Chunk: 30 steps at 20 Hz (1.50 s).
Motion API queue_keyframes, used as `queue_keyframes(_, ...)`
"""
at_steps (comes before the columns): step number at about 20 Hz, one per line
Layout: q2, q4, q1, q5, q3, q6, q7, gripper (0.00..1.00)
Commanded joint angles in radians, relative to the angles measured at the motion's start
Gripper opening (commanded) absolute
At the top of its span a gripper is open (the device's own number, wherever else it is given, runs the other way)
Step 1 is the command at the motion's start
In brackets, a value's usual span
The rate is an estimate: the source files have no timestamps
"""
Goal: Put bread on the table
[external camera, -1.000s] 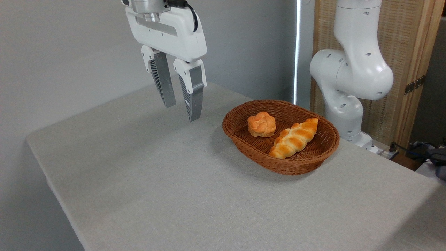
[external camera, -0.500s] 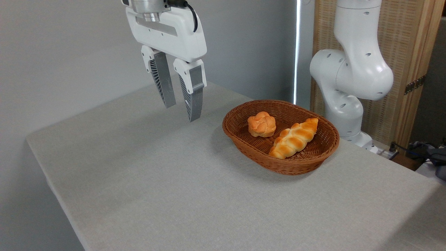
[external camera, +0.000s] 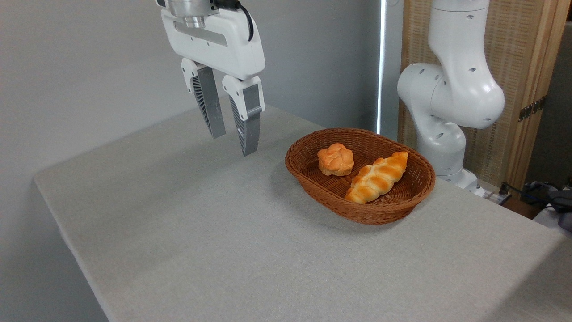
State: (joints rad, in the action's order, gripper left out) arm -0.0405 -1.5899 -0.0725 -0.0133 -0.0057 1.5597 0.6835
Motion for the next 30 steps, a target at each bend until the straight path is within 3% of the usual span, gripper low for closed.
queue_keyframes(1, -0.004, 0.001, 0.005, 0.001, -0.005, -0.01, -0.018, 1.0)
queue_keyframes(19, -0.018, -0.024, 0.0, 0.001, 0.013, -0.017, -0.016, 1.0)
queue_keyframes(30, -0.085, -0.097, -0.006, 0.0, 0.003, -0.02, -0.015, 1.0)
